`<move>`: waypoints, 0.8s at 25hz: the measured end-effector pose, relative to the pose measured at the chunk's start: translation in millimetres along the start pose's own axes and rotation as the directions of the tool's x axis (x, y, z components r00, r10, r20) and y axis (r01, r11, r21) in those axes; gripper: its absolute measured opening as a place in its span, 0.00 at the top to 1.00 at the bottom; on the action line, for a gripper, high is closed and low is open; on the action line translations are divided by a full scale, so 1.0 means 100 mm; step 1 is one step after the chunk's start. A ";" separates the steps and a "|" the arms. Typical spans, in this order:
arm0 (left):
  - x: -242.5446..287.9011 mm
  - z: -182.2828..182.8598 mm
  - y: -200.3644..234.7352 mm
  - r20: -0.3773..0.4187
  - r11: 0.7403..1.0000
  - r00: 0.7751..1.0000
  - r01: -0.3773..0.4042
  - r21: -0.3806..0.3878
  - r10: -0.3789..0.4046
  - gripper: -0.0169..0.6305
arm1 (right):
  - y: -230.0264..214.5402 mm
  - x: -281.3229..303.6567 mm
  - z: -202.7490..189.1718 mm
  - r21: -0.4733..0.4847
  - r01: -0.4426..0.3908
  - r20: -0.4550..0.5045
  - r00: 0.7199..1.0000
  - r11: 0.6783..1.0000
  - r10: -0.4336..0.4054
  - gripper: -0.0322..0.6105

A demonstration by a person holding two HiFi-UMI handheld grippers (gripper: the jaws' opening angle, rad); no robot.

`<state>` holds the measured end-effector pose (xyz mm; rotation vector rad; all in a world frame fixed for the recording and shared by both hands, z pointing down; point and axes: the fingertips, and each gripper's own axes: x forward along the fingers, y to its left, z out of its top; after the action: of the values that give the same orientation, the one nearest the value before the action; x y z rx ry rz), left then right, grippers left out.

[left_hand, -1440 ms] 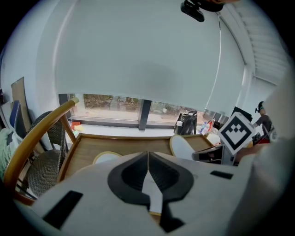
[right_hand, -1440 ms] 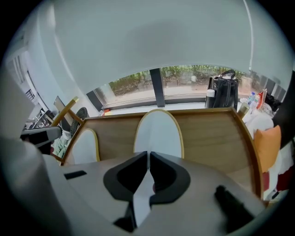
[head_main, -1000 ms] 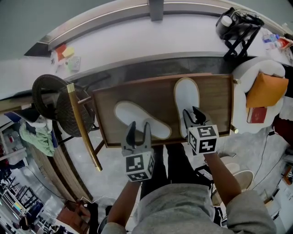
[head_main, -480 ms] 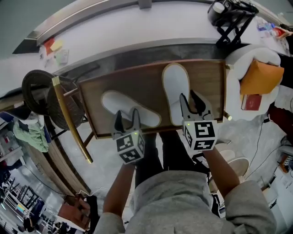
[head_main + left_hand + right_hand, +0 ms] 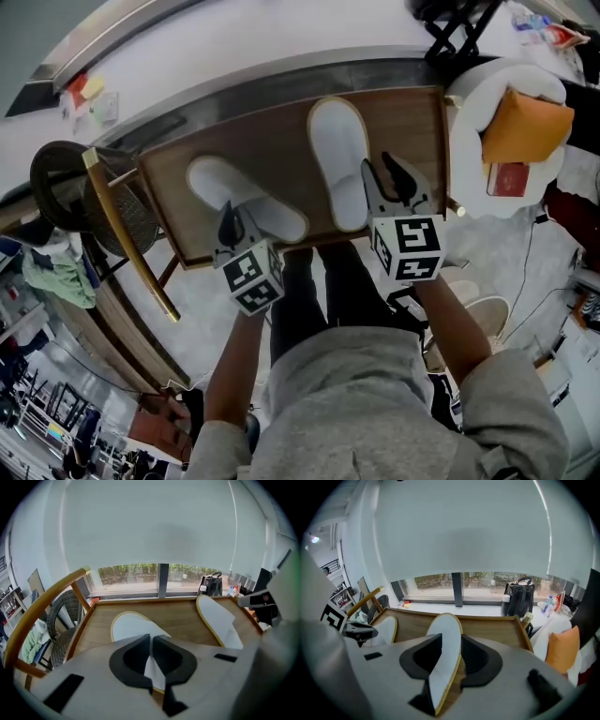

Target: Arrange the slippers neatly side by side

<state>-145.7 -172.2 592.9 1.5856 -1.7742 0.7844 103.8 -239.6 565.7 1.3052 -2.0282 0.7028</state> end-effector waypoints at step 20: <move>-0.28 0.40 -0.48 0.127 0.974 0.984 0.100 0.203 -0.128 0.94 | -0.01 -0.16 0.06 0.010 0.000 0.040 0.999 1.000 0.000 0.74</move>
<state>-98.6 -190.2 547.1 1.8962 -1.7268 0.8316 108.5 -234.4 549.7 1.3351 -2.0590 0.6932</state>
